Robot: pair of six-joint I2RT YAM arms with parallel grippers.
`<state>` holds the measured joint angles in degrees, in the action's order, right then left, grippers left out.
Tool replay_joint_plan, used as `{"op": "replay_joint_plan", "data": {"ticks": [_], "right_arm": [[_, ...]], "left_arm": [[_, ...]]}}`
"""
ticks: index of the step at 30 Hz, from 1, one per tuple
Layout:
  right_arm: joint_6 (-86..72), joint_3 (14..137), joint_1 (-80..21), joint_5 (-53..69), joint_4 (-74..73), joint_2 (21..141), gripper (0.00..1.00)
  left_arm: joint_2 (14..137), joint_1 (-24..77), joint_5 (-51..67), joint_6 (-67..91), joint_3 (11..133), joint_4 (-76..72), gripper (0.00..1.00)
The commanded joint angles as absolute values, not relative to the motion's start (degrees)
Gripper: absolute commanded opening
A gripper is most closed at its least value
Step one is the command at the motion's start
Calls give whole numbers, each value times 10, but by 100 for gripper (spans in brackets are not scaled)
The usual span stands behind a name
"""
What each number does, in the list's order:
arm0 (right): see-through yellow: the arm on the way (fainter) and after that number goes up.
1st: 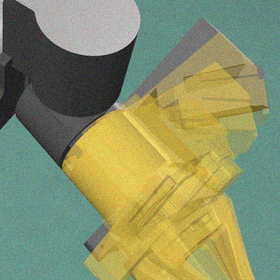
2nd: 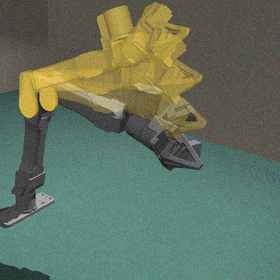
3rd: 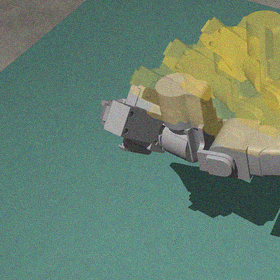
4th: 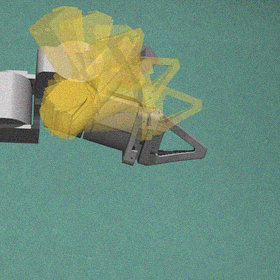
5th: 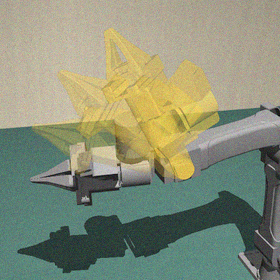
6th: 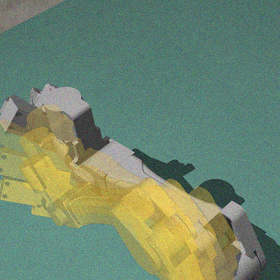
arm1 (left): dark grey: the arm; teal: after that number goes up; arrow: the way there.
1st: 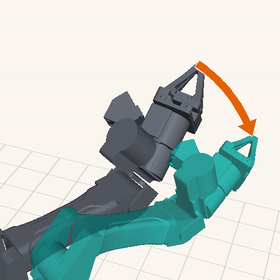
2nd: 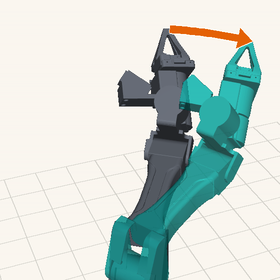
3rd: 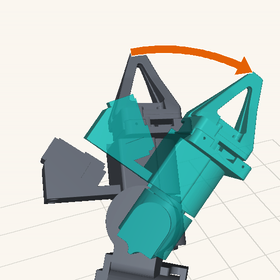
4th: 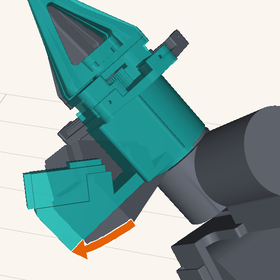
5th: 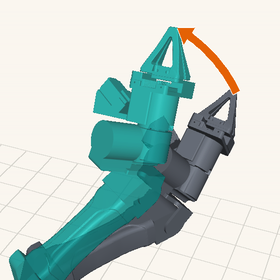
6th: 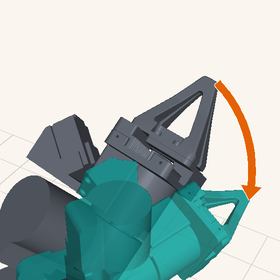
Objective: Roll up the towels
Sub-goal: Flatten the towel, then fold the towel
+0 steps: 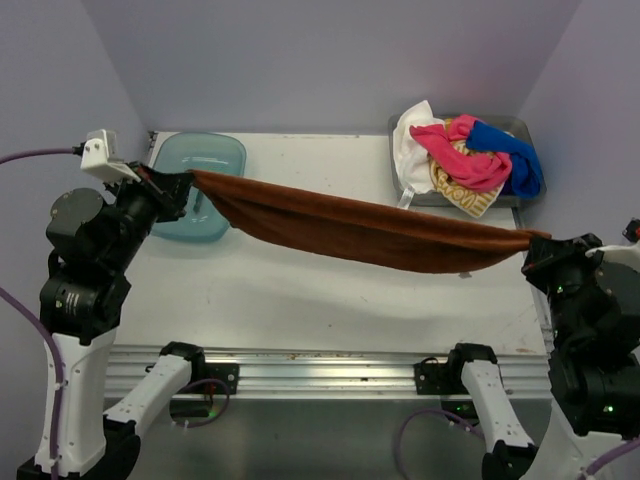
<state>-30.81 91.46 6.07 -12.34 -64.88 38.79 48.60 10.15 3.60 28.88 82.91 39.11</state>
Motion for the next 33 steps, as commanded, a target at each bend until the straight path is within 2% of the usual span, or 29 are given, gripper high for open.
{"op": "replay_joint_plan", "data": {"ticks": [1, 6, 11, 16, 19, 23, 26, 33], "right_arm": [[-292, 927, 62, -147, -701, 374, 0], [-301, 885, 62, -133, -694, 366, 0], [-323, 753, 62, -124, -601, 379, 0], [-337, 594, 62, -116, -468, 483, 0], [-344, 547, 62, -120, -377, 561, 0], [-347, 541, 62, -137, -295, 710, 0], [-349, 555, 62, -144, -269, 771, 0], [-339, 612, 62, -132, -272, 838, 0]], "left_arm": [[459, 97, 25, 283, 834, 407, 0], [461, 97, 14, 275, 816, 431, 0], [517, 97, 26, 276, 745, 396, 0], [666, 97, 34, 286, 665, 310, 0], [769, 97, 7, 294, 649, 263, 0], [883, 96, 3, 294, 673, 244, 0], [939, 95, 3, 294, 694, 237, 0], [997, 84, 3, 286, 754, 256, 0]]}}
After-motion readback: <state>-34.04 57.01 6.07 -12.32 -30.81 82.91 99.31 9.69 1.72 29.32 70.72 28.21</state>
